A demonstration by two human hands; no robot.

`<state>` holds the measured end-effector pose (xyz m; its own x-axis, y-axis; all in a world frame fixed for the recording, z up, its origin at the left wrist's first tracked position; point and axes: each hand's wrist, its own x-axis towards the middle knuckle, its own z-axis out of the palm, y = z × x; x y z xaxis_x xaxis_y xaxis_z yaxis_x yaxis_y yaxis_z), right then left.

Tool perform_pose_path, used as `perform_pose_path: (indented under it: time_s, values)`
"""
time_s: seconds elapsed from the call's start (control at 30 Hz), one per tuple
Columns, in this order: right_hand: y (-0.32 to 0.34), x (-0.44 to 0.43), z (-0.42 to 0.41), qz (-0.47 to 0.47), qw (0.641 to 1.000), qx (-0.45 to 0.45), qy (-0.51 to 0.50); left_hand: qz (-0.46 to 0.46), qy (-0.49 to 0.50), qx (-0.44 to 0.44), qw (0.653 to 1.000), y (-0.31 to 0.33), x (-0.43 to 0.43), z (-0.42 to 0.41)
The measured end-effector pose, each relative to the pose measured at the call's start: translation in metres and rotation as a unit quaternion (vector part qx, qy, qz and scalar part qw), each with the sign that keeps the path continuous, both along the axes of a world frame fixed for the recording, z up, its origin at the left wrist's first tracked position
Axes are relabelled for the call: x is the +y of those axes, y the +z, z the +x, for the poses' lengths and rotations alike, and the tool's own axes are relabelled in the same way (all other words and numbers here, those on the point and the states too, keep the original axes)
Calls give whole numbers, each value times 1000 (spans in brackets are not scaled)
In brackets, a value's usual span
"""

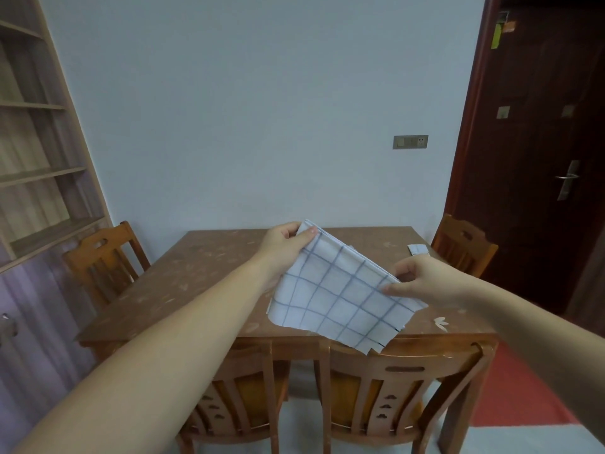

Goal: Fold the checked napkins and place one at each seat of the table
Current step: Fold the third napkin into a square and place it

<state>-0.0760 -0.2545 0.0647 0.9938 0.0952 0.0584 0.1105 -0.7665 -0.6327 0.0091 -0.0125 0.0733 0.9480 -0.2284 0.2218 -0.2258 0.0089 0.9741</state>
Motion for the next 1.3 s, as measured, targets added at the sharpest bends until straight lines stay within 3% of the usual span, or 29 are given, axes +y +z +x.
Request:
perform_pose_path:
  time_s: [0.17, 0.37, 0.53, 0.7, 0.93, 1.07, 1.17, 1.3]
  values:
    - [8, 5, -2, 33, 999, -1, 15, 37, -27, -8, 999, 4, -3, -1]
    - [12, 1, -5, 4, 999, 37, 27, 76, -72, -6, 994, 3, -4, -4]
    - [22, 26, -5, 48, 997, -9, 61, 109, -125, -40, 985, 11, -17, -16]
    - [24, 34, -3, 65, 996, -54, 39, 125, -110, -82, 983, 16, -23, -20]
    - [22, 17, -10, 18, 996, 44, 72, 136, -42, -125, 982, 11, -19, -16]
    - [23, 7, -12, 89, 990, 60, 90, 155, -41, -111, 981, 1, -15, -17]
    - [18, -2, -12, 172, 980, 47, 85, 242, -66, -95, 963, 3, -8, -17]
    - [17, -15, -14, 247, 965, 76, 46, 251, -52, -70, 964, 9, -1, -14]
